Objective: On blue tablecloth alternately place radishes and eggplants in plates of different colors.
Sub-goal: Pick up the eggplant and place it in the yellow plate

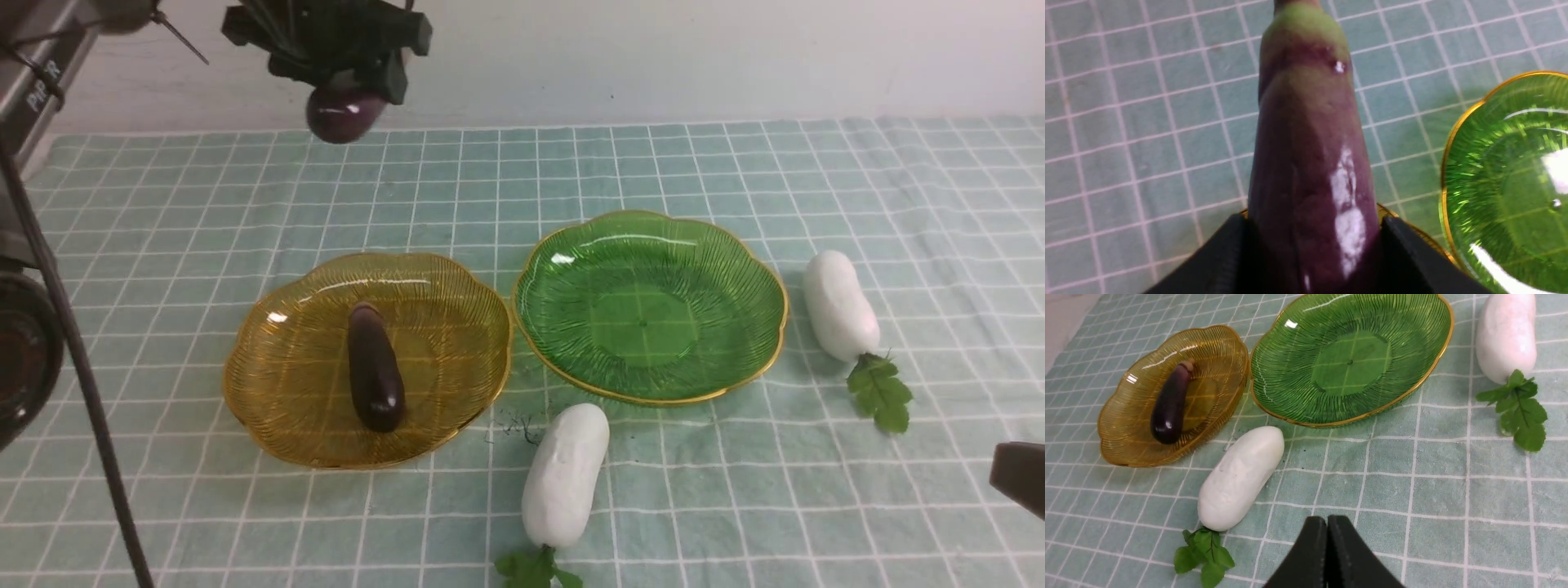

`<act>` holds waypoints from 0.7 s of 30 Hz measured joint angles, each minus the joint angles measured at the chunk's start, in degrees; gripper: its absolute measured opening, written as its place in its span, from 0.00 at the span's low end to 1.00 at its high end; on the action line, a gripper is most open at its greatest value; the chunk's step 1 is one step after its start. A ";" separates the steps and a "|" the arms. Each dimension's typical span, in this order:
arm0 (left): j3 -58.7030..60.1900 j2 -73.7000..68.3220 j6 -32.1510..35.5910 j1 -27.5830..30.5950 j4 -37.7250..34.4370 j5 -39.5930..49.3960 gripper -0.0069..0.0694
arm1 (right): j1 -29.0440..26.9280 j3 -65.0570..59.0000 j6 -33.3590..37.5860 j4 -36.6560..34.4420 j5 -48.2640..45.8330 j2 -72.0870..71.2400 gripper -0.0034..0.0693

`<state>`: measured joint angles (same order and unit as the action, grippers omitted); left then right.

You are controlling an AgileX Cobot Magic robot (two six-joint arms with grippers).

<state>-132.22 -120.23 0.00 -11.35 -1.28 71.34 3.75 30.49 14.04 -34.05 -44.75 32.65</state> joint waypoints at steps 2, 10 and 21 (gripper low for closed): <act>3.51 2.17 0.00 0.92 0.41 0.08 0.56 | 0.00 0.67 -0.25 0.06 -1.04 0.29 0.03; 34.24 17.52 -2.04 3.64 0.34 -2.12 0.56 | 0.00 10.83 -0.37 0.87 -9.00 7.80 0.03; 54.36 20.88 2.73 2.30 -10.68 -14.66 0.56 | 0.00 15.98 0.53 2.71 -15.39 21.05 0.03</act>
<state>-77.86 -99.35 2.73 -9.05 -11.97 56.68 3.75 46.47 14.58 -31.34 -60.14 53.70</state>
